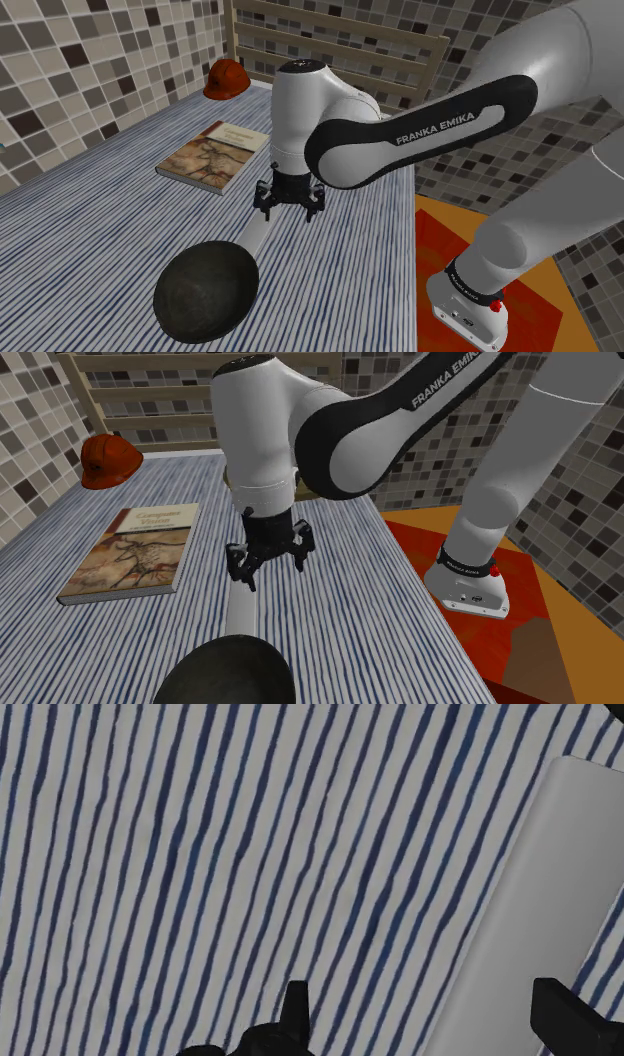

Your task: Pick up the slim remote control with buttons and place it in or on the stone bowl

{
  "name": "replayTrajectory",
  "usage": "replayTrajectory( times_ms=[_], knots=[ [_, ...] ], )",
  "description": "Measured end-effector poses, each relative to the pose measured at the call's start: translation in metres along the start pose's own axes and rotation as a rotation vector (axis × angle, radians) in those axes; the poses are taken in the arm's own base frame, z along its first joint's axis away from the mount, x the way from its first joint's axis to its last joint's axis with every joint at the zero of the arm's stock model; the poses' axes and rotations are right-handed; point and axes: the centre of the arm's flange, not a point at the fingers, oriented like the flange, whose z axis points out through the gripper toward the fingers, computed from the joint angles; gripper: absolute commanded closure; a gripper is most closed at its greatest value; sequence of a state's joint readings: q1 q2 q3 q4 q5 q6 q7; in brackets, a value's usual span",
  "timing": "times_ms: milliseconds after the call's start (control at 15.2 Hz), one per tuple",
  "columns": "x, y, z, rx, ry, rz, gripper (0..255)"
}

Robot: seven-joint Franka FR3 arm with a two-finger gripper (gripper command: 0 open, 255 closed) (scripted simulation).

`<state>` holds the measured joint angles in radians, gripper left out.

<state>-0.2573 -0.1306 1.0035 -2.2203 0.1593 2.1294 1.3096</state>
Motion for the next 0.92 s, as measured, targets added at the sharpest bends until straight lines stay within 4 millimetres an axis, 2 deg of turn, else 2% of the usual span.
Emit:
replayTrajectory(
  times_ms=[396,594,924],
  knots=[
    [0.009,-0.069,0.025,-0.006,0.026,0.147,0],
    [0.009,-0.076,0.042,-0.007,0.032,0.165,0],
    [0.010,-0.075,0.069,-0.007,0.033,0.168,0]
  ],
)
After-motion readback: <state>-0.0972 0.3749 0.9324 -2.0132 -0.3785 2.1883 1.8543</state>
